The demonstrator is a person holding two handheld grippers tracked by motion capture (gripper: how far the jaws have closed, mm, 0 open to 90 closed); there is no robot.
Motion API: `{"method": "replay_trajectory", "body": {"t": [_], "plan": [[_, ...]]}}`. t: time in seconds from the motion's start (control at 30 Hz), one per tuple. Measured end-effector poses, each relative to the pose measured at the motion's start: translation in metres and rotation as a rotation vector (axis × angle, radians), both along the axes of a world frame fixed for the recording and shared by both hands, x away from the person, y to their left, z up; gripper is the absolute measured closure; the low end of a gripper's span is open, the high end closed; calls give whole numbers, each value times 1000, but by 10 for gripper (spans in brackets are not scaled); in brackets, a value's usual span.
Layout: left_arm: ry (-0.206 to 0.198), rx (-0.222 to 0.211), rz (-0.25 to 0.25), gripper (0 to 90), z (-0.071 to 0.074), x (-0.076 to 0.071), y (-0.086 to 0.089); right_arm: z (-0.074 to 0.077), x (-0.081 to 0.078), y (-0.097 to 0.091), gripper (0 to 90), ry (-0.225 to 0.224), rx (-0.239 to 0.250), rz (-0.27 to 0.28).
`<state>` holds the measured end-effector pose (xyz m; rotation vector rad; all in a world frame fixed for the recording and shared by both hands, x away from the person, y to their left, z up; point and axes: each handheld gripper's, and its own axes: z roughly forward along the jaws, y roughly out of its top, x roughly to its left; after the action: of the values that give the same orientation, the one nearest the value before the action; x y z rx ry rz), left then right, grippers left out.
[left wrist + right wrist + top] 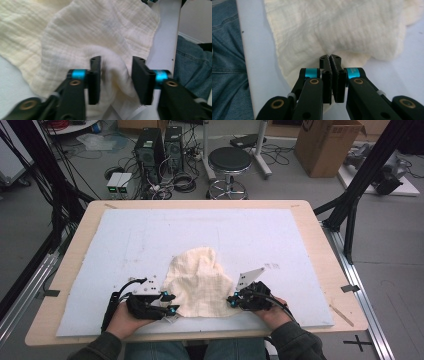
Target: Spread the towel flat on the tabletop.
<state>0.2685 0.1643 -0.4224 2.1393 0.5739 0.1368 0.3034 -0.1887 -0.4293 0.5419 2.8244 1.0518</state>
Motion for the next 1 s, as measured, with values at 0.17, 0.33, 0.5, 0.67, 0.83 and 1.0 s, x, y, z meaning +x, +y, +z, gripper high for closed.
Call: {"method": "replay_trajectory", "body": {"t": [0.17, 0.33, 0.5, 0.67, 0.83, 1.0], "plan": [[11, -37, 4, 486, 4, 0, 12, 5, 4, -23, 884, -13, 32, -70], [18, -33, 26, 553, 3, 1, 16, 7, 6, -44, 884, -16, 41, -123], [24, -1, 1, 604, -2, 3, 4, 11, 2, -50, 856, -13, 73, -132], [28, 30, -23, 695, -6, 6, -5, 14, -2, -43, 736, -25, 100, -100], [22, 23, -41, 868, -3, 4, -3, 9, -6, -31, 695, -1, 96, -17], [-14, -27, -27, 870, 16, 0, 20, 7, -8, -21, 686, 7, 90, 7]]}}
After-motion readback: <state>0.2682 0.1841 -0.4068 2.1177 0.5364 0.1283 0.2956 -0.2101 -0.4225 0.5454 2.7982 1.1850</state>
